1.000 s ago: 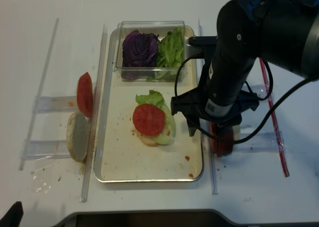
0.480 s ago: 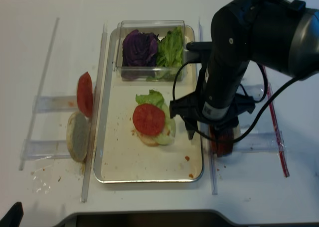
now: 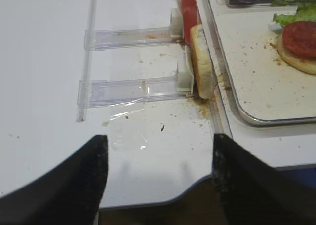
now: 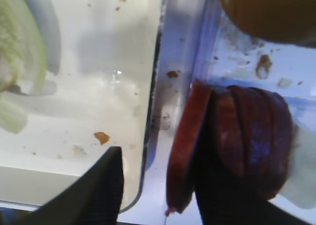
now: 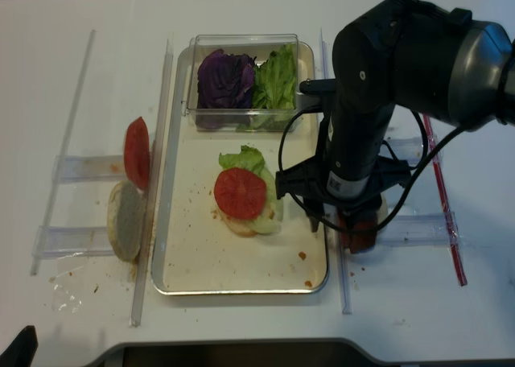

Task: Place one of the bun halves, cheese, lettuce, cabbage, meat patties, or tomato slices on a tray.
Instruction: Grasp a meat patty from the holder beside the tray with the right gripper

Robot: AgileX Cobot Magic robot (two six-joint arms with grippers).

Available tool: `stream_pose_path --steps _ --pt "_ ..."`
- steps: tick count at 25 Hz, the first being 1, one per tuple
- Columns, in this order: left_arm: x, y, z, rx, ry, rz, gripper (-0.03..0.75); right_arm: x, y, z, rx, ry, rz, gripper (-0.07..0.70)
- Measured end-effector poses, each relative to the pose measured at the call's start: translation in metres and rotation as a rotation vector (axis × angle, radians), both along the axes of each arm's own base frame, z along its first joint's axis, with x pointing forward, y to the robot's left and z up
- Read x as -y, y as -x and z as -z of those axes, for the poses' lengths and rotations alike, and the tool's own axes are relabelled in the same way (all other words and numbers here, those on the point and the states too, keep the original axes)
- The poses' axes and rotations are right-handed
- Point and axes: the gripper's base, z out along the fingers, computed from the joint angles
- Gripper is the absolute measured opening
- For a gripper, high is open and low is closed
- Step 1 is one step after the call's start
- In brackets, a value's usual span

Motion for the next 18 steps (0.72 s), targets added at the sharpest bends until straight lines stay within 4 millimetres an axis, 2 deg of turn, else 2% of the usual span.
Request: stream_pose_path --steps 2,8,13,18 --pt "0.0000 0.0000 0.0000 0.000 0.000 0.000 0.433 0.0013 0.0001 0.0001 -0.001 0.014 -0.006 0.335" --pt "0.0000 0.0000 0.0000 0.000 0.000 0.000 0.433 0.0041 0.0002 0.0004 0.000 0.044 -0.020 0.265" --pt "0.0000 0.0000 0.0000 0.000 0.000 0.000 0.433 0.0057 0.0001 0.0005 0.002 0.062 -0.029 0.144" --pt "0.0000 0.0000 0.0000 0.000 0.000 0.000 0.433 0.0063 0.0001 0.0005 0.001 0.068 -0.031 0.118"
